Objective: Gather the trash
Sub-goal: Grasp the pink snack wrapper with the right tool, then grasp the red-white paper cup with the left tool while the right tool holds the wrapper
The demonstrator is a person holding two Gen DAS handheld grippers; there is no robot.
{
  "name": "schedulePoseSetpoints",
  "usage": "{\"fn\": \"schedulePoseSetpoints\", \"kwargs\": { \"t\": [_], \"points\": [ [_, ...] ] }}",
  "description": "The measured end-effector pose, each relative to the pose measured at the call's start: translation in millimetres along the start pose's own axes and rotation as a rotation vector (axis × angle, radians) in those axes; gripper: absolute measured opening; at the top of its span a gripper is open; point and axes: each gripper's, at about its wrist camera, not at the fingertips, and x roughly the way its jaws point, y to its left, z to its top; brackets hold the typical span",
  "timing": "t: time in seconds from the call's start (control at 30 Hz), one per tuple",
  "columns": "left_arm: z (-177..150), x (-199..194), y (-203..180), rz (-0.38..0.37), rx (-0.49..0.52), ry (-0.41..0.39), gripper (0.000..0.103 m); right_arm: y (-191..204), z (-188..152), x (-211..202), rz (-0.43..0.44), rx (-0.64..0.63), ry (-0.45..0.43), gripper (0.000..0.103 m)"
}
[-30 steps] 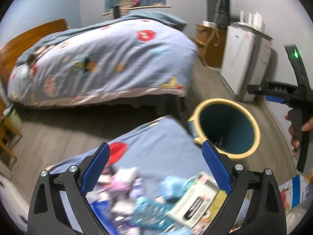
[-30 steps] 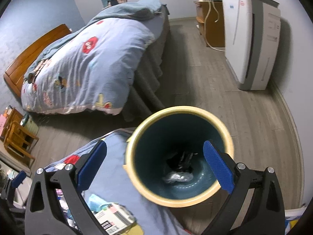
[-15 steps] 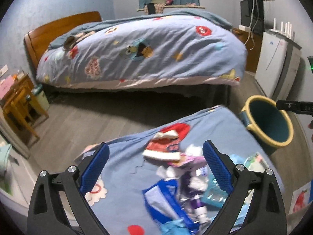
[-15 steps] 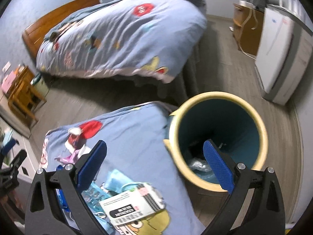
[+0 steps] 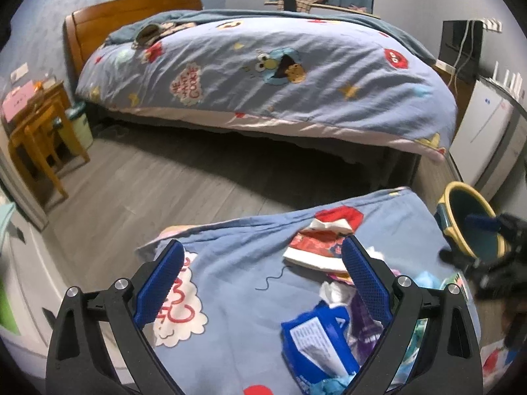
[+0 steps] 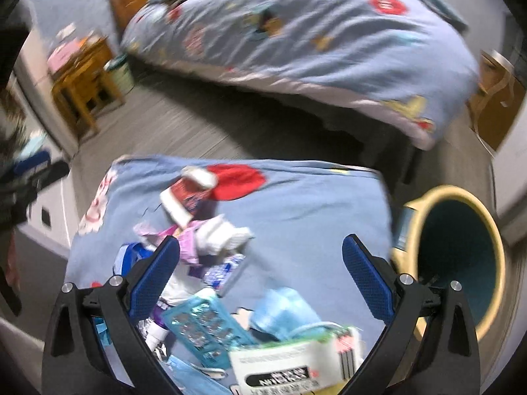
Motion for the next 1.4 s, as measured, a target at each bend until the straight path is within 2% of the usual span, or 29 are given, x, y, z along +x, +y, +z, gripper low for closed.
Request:
{"fn": "schedulePoseSetpoints", "kwargs": {
  "t": [0.23,0.3,0.37,0.4,0.43,0.5,0.63,0.83,0.97,1.13,1.27,1.4],
  "points": [
    [9,19,12,0.007,-0.020,0.015,0.095,57,-1,32,0.055,-0.228,0.029,0.096],
    [10,25,14,0.009,-0.031,0.028,0.095,66,-2,40,0.077,-0.267,0.048,0.087],
    [11,32,16,0.007,-0.047,0.041,0.095,70,-5,46,0.107,-0.286,0.078,0.061],
    [12,34,17,0.004,-0.052,0.044,0.095,71,-7,49,0.127,-0.299,0.099,0.053],
    [14,37,16,-0.001,-0.058,0.049,0.095,72,-9,52,0.148,-0.310,0.119,0.034],
    [16,42,14,-0.003,-0.060,0.055,0.095,70,-11,51,0.177,-0.320,0.139,0.033],
    [18,51,3,0.001,-0.034,0.067,0.095,55,-3,30,0.250,-0.288,0.117,0.030],
    [15,66,-14,0.011,0.029,0.097,0.095,19,11,-11,0.291,-0.233,0.135,0.030],
    [12,80,-25,0.001,0.060,0.119,0.095,-10,21,-25,0.225,-0.167,0.096,0.030],
    [5,107,-50,-0.032,0.140,0.158,0.095,-32,25,-16,0.163,-0.071,0.083,0.030],
    [-1,124,-67,-0.097,0.169,0.188,0.095,-41,28,-5,0.153,-0.046,0.088,0.030],
    [-3,141,-78,-0.099,0.200,0.216,0.095,-47,28,3,0.148,-0.027,0.096,0.030]
  ]
}}
